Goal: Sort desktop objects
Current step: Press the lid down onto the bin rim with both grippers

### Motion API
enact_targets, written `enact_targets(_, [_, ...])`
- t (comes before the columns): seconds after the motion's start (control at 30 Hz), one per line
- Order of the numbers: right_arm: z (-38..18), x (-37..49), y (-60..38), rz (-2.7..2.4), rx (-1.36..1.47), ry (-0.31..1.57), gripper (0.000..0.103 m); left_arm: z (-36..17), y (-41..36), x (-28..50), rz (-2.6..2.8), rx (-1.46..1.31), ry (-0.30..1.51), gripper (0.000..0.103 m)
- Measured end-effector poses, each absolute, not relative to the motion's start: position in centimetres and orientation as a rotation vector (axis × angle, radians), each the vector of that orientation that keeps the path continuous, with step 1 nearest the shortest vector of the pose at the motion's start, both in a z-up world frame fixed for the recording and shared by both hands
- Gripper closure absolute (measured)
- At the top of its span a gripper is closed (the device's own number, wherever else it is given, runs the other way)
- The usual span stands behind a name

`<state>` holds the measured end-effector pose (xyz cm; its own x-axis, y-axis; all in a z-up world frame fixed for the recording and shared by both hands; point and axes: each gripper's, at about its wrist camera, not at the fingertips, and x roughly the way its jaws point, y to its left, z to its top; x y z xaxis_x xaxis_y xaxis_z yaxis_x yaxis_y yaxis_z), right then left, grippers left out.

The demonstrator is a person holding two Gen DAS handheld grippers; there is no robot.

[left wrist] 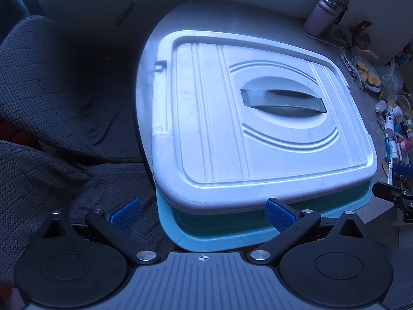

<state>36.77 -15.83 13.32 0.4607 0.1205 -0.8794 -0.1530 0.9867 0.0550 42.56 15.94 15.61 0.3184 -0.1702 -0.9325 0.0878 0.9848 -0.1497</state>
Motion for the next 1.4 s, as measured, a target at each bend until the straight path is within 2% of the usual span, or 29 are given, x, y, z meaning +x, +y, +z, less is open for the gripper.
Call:
enact_targets(0.4, [13.7, 37.7, -15.9, 0.19, -0.012, 1.069, 0.003, 16.1, 16.2, 43.3, -0.167, -0.087, 1.228, 0.0])
enact_targets(0.57, [13.6, 39.7, -16.9, 0.22, 0.105, 1.066, 0.003, 16.0, 16.9, 44.2, -0.165, -0.144, 1.228, 0.001])
enact_targets(0.67, [13.2, 41.0, -17.7, 0.208, 0.161, 1.082, 0.01, 15.5, 16.9, 44.7, -0.171, -0.166, 1.244, 0.001])
enact_targets(0.87, [11.5, 42.3, -18.1, 0.185, 0.173, 1.12, 0.015, 14.4, 16.9, 45.6, -0.161, -0.184, 1.263, 0.001])
enact_targets(0.93, [11.1, 42.6, -18.2, 0.193, 0.19, 1.134, 0.023, 14.3, 16.9, 45.9, -0.162, -0.187, 1.261, 0.002])
enact_targets(1.0, [10.7, 43.0, -18.2, 0.214, 0.214, 1.155, 0.037, 14.3, 16.9, 46.2, -0.164, -0.191, 1.258, 0.002])
enact_targets(1.03, [10.6, 43.1, -18.2, 0.215, 0.217, 1.156, 0.037, 14.2, 17.0, 46.4, -0.169, -0.196, 1.258, 0.004])
enact_targets(1.07, [10.5, 43.1, -18.2, 0.216, 0.219, 1.157, 0.037, 14.1, 17.0, 46.6, -0.174, -0.2, 1.258, 0.013])
enact_targets(1.4, [10.6, 42.7, -17.9, 0.221, 0.18, 1.146, 0.038, 13.6, 17.1, 46.8, -0.185, -0.239, 1.252, 0.013])
